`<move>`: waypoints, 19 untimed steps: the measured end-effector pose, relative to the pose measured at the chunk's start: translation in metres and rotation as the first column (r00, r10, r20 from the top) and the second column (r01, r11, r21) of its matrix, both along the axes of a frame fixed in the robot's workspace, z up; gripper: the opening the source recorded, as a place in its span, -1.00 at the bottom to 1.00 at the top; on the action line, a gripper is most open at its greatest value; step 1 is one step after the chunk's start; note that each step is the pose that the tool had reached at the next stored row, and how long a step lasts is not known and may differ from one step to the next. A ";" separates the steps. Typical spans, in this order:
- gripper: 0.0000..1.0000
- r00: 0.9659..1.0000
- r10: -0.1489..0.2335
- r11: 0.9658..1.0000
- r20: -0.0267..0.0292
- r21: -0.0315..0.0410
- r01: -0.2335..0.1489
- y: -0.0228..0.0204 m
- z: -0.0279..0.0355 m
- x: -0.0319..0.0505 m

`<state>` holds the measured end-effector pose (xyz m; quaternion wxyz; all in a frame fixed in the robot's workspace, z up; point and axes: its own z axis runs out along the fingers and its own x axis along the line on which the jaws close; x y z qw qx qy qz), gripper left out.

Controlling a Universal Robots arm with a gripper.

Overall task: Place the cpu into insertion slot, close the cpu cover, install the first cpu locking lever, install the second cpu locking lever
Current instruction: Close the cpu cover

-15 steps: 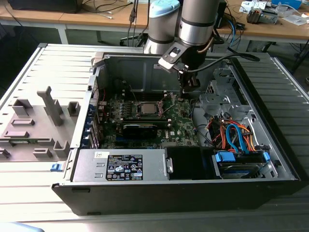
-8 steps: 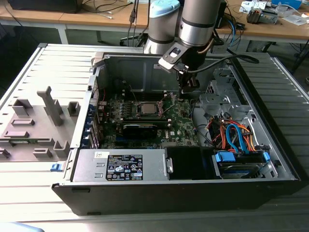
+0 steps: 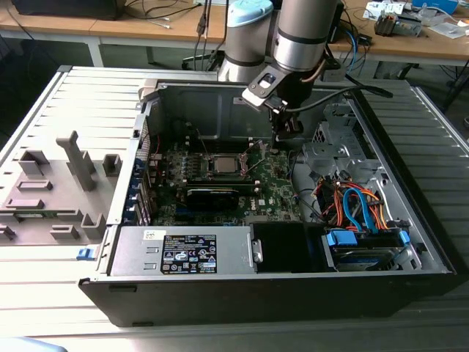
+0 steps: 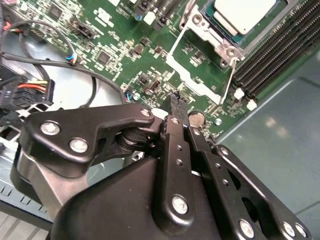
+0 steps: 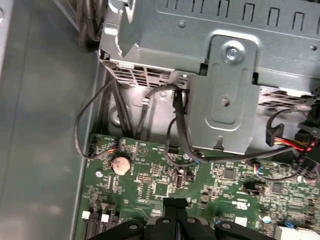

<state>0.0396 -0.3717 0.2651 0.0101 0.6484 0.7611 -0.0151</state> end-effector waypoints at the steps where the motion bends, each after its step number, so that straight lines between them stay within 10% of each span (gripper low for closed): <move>1: -0.79 1.000 0.000 1.000 0.000 0.003 0.000 0.0002 -0.0012 0.0000; 19: -0.79 1.000 0.000 1.000 0.000 0.010 0.000 0.0027 -0.0124 -0.0145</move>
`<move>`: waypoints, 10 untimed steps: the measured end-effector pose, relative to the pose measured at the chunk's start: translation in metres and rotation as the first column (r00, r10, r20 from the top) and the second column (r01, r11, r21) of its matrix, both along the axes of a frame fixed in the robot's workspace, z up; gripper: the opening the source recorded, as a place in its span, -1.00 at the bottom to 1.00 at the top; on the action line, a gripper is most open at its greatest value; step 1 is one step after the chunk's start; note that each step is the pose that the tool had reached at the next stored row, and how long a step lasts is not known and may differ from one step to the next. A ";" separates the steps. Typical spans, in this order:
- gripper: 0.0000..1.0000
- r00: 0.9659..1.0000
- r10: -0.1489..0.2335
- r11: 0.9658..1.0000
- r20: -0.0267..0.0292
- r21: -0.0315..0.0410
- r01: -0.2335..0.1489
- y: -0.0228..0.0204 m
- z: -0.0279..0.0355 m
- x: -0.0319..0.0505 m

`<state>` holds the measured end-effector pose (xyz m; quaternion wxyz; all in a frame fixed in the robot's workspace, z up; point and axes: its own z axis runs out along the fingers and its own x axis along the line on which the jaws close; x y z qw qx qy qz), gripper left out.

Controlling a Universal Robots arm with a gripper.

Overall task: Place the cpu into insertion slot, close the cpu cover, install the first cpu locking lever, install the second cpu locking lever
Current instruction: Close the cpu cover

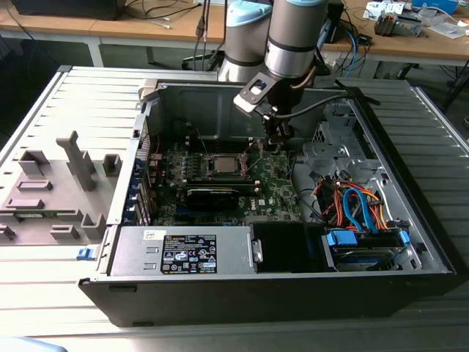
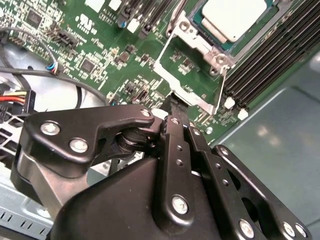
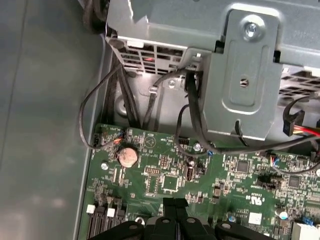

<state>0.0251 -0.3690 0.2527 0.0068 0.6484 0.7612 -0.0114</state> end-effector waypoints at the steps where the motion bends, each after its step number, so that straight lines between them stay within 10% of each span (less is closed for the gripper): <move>1: -0.79 1.000 0.000 1.000 0.000 0.000 0.000 0.0000 0.0000 -0.0015; 10: -0.79 1.000 0.000 1.000 0.000 0.005 0.000 -0.0003 -0.0001 -0.0192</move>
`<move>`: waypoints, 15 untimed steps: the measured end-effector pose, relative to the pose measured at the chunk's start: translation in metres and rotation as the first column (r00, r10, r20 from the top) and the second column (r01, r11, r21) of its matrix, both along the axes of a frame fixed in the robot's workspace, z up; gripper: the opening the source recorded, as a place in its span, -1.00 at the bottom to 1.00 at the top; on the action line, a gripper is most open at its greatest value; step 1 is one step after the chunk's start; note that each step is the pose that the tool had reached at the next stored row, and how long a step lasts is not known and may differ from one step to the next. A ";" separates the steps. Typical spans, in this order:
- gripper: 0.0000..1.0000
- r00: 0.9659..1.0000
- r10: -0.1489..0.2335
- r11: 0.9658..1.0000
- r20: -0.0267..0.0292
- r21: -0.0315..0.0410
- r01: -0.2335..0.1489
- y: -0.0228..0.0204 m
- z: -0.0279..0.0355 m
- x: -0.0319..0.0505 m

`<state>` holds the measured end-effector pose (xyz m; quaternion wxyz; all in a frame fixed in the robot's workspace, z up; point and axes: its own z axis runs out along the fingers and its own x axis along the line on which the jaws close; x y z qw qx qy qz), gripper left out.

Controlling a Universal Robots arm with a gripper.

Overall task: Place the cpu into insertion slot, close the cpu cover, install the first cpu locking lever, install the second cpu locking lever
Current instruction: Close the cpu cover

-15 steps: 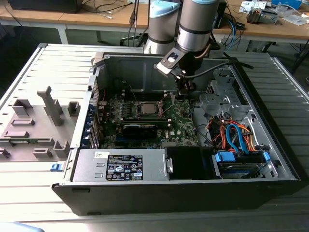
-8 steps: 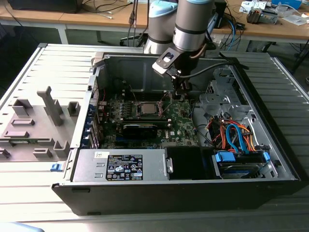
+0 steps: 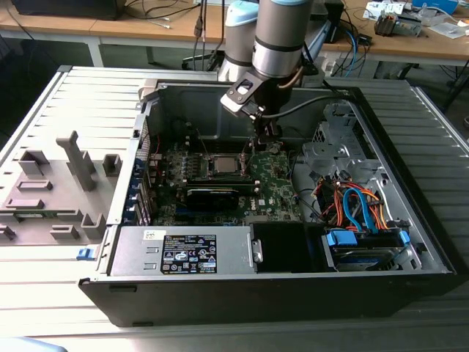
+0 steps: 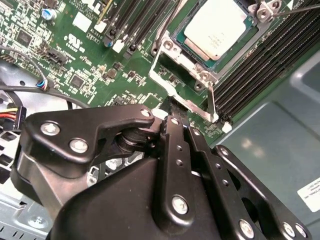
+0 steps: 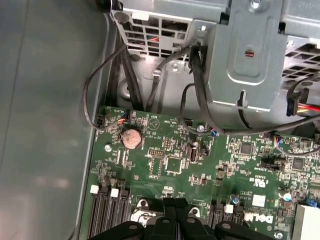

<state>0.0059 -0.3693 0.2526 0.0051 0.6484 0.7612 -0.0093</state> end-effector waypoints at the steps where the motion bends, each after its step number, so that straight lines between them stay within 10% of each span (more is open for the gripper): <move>1: -0.79 1.000 0.000 1.000 0.000 0.000 0.000 0.0000 0.0000 -0.0006; 15: -0.79 1.000 0.000 1.000 0.000 0.000 0.000 -0.0001 -0.0021 -0.0206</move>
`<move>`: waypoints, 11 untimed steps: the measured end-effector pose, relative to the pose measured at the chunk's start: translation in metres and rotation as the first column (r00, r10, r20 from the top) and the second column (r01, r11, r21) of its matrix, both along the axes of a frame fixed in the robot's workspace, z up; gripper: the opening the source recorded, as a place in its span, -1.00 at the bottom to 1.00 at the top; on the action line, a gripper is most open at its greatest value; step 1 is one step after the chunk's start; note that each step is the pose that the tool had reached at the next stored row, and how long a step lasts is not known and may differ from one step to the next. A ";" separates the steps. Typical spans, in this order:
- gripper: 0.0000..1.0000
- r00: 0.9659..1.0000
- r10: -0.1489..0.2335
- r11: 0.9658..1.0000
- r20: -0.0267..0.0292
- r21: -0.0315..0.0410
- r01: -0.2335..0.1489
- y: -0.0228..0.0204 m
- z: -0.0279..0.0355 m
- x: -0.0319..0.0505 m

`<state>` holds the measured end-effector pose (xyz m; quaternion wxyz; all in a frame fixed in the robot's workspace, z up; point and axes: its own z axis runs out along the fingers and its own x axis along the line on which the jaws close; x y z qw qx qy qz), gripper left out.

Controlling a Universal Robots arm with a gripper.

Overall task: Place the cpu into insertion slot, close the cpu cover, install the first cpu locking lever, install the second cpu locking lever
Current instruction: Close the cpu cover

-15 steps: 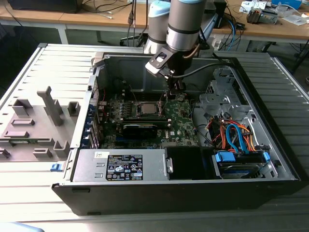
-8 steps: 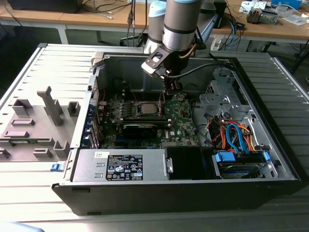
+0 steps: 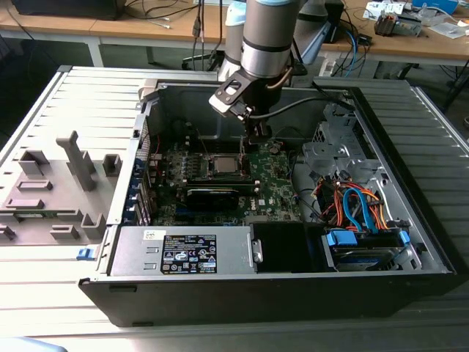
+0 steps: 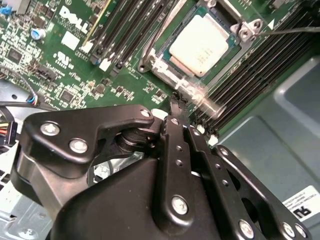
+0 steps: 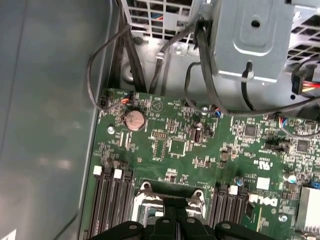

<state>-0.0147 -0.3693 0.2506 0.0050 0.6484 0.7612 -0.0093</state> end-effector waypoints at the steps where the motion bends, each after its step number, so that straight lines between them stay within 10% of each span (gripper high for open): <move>1: -0.79 1.000 0.000 1.000 0.000 0.000 0.000 0.0000 -0.0002 -0.0013; 11: -0.79 1.000 0.000 1.000 0.000 0.000 0.000 0.0000 -0.0065 -0.0196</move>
